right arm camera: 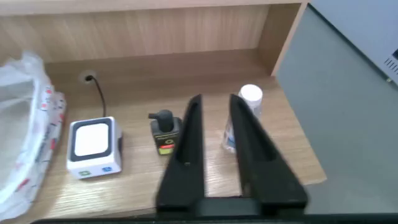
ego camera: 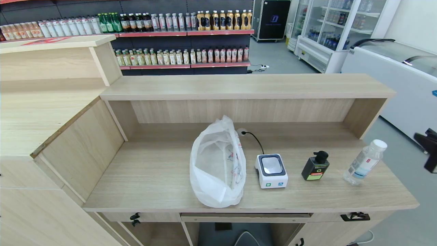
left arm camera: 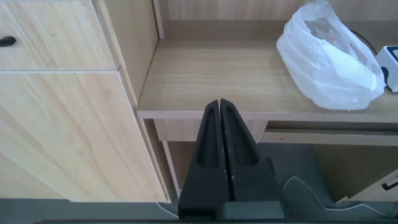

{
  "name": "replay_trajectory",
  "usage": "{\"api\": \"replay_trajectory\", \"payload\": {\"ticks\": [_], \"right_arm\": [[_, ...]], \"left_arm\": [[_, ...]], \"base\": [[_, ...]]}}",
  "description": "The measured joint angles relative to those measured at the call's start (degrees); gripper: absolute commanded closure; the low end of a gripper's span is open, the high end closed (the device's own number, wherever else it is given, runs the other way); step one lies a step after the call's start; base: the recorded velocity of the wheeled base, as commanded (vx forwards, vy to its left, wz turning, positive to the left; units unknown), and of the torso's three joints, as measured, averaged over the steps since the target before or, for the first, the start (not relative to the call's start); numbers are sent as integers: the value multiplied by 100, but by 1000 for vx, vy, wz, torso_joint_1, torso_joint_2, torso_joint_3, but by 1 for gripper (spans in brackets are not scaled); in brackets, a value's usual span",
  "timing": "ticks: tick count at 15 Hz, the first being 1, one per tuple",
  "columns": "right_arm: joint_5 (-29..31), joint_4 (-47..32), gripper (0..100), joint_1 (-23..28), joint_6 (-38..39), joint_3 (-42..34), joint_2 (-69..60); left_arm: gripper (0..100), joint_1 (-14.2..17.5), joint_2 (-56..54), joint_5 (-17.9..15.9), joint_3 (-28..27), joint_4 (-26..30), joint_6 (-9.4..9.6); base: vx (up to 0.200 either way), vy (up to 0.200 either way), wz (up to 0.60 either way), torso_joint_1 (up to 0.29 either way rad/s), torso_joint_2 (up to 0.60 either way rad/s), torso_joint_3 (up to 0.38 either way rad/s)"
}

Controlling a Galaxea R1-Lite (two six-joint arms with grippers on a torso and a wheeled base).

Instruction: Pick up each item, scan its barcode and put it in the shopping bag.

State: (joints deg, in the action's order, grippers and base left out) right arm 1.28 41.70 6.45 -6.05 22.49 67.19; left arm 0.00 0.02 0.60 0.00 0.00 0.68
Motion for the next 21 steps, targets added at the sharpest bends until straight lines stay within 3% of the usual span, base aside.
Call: {"api": "replay_trajectory", "payload": {"ticks": [6, 12, 16, 21], "right_arm": [[-1825, 2439, 0, 523, -1932, -731, 2548], [-2645, 2569, 0, 859, -2480, -4, 4025], [-3355, 2591, 0, 898, -2809, 653, 4859], [-3828, 2595, 0, 885, -3363, 1168, 5546]], "left_arm": [[100, 0, -2, 0, 0, 0, 2], [100, 0, -2, 0, 0, 0, 5], [100, 0, -2, 0, 0, 0, 2], [100, 0, -2, 0, 0, 0, 2]], "base": [[0, 0, 0, 0, 0, 0], [0, 0, 0, 0, 0, 0], [0, 0, 0, 0, 0, 0], [0, 0, 0, 0, 0, 0]]}}
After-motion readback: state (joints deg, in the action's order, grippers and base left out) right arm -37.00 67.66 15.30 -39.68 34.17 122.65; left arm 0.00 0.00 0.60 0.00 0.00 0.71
